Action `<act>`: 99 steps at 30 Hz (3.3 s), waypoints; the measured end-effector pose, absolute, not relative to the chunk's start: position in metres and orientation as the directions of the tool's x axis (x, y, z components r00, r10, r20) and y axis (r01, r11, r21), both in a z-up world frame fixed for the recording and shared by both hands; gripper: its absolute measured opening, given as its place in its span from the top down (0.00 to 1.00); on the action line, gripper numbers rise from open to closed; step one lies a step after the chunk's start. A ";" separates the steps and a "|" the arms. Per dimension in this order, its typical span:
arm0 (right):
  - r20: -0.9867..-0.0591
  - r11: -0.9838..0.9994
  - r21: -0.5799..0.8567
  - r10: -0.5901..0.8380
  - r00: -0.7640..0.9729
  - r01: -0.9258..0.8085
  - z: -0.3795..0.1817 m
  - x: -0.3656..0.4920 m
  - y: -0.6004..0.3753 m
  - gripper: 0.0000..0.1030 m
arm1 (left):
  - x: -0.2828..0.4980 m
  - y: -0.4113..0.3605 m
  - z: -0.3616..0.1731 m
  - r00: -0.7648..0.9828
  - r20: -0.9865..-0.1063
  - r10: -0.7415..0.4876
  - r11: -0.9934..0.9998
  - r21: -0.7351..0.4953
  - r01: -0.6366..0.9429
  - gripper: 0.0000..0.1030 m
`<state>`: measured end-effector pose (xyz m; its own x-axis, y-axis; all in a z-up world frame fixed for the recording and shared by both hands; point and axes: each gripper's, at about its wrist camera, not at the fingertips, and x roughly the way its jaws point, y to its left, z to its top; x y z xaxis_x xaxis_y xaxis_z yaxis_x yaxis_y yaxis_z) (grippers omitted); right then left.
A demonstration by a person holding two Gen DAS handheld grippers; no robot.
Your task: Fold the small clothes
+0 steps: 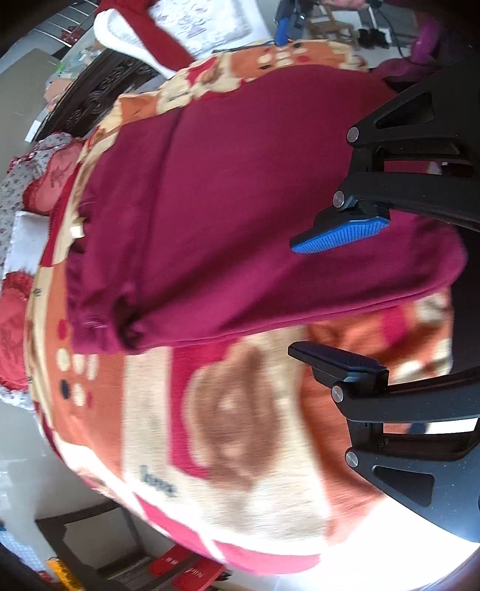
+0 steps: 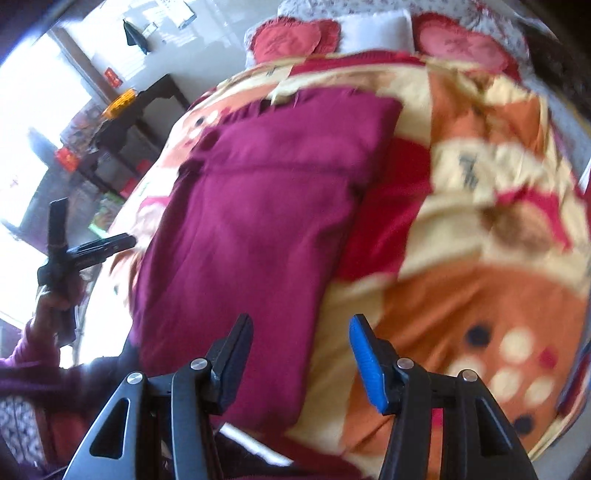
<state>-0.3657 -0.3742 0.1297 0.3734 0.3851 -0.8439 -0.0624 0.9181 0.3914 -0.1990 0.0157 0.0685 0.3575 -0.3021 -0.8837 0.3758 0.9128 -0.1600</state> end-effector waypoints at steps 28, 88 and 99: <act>-0.812 0.875 0.469 0.481 0.329 -0.122 0.059 -0.409 -0.343 0.54 | -0.251 0.021 0.008 0.137 -0.899 -0.416 0.872 -0.353 0.338 0.64; -0.675 0.806 0.580 0.556 0.484 -0.116 0.150 -0.306 -0.378 0.88 | -0.159 0.063 0.093 0.306 -0.820 -0.484 0.871 -0.418 0.258 0.53; -0.750 0.770 0.637 0.607 0.264 0.037 0.083 -0.385 -0.394 0.49 | -0.225 0.075 0.023 0.096 -0.911 -0.401 0.899 -0.371 0.231 0.47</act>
<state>-0.3849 -0.3938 0.0831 0.2637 0.6071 -0.7496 0.0366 0.7702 0.6367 -0.2251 0.0746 0.0226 0.0961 -0.4010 -0.9110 0.2310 0.8993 -0.3714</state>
